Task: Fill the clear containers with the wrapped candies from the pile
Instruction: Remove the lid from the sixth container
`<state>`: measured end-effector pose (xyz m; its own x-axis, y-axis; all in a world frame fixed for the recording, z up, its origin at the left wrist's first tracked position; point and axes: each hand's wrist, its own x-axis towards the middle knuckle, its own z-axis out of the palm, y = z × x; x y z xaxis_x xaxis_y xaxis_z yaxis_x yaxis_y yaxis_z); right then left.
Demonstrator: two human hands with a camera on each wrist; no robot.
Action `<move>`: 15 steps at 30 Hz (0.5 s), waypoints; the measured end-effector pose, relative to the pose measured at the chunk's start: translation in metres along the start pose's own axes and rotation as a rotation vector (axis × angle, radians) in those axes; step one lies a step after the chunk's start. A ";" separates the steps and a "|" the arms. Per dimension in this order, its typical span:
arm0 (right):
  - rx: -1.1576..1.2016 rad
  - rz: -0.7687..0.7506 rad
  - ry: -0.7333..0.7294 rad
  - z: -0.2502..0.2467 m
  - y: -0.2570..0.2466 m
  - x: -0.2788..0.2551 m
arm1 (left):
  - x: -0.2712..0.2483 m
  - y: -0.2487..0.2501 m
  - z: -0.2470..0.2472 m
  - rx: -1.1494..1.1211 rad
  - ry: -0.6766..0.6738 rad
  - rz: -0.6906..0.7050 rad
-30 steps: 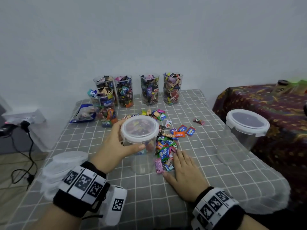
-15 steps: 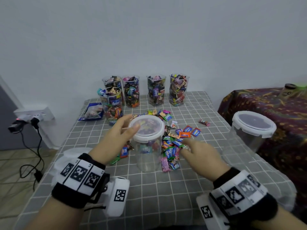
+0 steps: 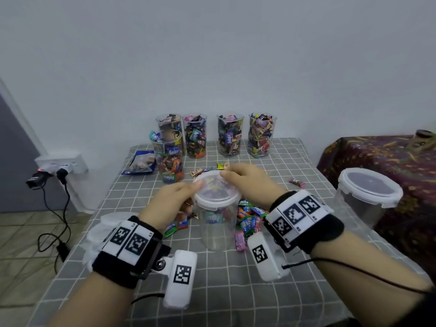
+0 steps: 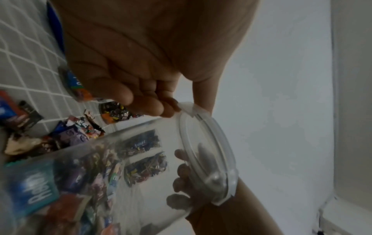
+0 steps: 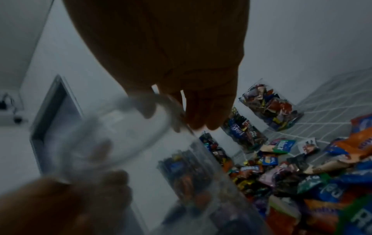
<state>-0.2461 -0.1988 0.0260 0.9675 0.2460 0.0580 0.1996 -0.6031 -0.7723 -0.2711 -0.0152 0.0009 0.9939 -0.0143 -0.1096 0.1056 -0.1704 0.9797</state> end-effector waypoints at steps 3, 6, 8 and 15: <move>0.097 0.045 -0.009 0.004 0.003 0.008 | 0.001 0.000 -0.001 -0.081 -0.039 -0.069; 0.215 0.108 -0.023 0.006 0.006 0.012 | 0.003 0.000 0.000 -0.104 -0.046 -0.071; 0.286 0.136 0.003 0.008 0.008 0.011 | 0.002 0.001 0.001 -0.108 -0.035 -0.051; 0.375 0.138 0.149 0.015 0.018 0.009 | -0.004 -0.004 0.011 -0.186 0.048 -0.066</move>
<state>-0.2358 -0.1959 0.0029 0.9985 0.0536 0.0076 0.0233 -0.2977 -0.9544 -0.2764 -0.0257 -0.0046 0.9845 0.0386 -0.1709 0.1704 0.0160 0.9852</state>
